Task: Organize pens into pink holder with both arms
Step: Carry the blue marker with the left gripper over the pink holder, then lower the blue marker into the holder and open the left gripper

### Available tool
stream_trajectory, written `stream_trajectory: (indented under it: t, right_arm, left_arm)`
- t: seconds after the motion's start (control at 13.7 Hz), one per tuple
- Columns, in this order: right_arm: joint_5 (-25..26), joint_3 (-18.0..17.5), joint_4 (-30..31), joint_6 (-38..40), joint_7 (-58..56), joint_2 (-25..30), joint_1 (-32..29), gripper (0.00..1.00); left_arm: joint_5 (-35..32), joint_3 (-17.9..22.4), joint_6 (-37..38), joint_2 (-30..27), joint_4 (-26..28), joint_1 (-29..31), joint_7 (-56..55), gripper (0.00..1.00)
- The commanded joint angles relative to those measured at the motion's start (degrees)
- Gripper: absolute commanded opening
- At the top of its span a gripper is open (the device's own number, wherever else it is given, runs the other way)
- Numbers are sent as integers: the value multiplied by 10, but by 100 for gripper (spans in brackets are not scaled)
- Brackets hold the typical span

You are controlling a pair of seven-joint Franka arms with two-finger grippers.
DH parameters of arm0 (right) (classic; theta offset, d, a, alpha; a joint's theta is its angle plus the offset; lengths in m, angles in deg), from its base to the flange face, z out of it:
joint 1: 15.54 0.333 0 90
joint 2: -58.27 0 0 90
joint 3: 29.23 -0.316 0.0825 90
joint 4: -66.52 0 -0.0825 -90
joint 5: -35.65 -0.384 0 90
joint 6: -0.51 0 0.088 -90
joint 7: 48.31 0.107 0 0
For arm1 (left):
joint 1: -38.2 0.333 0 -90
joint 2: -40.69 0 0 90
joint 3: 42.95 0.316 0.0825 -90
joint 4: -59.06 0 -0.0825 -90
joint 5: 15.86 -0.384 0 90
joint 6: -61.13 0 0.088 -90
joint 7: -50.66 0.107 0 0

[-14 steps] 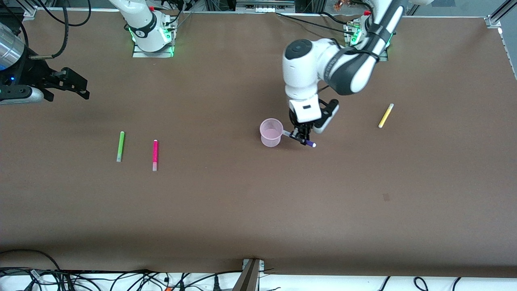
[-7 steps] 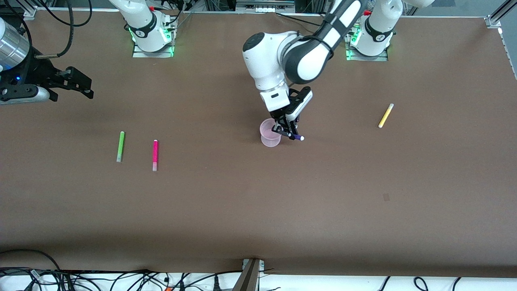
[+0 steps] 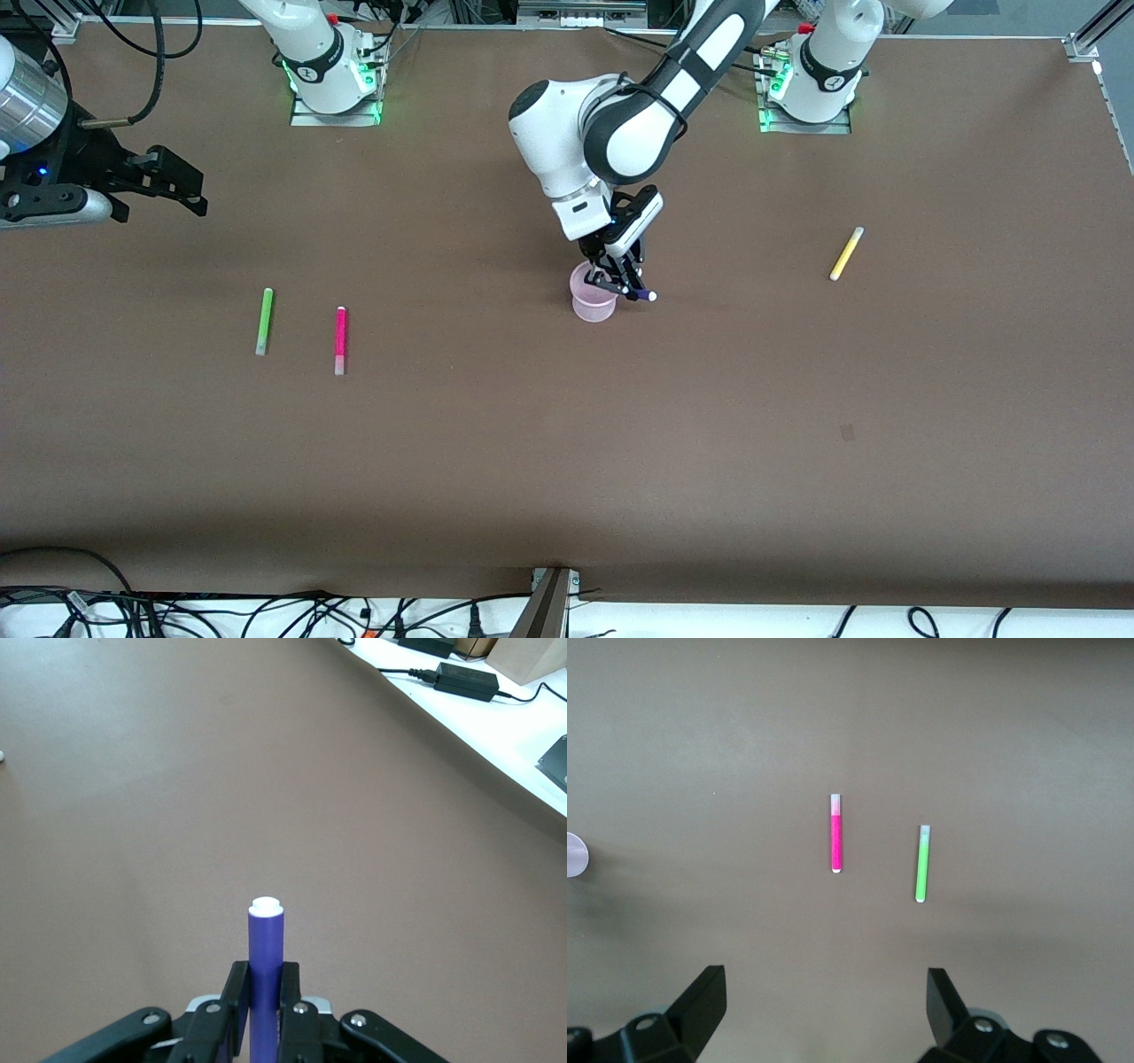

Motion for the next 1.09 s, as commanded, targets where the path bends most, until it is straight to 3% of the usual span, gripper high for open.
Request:
stream_trajectory:
  t: [0.0,0.29,0.88,0.95,1.02]
  right_arm:
    - [-7,0,-7,4,2,3,1,100]
    - [-7,0,-7,3,2,3,1,100]
    - [-7,0,-7,5,2,3,1,100]
    - [-7,0,-7,6,1,3,1,100]
    - [-7,0,-7,6,1,3,0,100]
  left_arm:
    - [-16,10,21,13,-20,-21,-12,0]
    - [-34,9,62,53,-70,-29,-11,0]
    - [-34,10,74,68,-71,-50,-11,0]
    - [-33,10,74,68,-71,-50,-11,17]
    - [-33,11,74,68,-72,-50,-7,43]
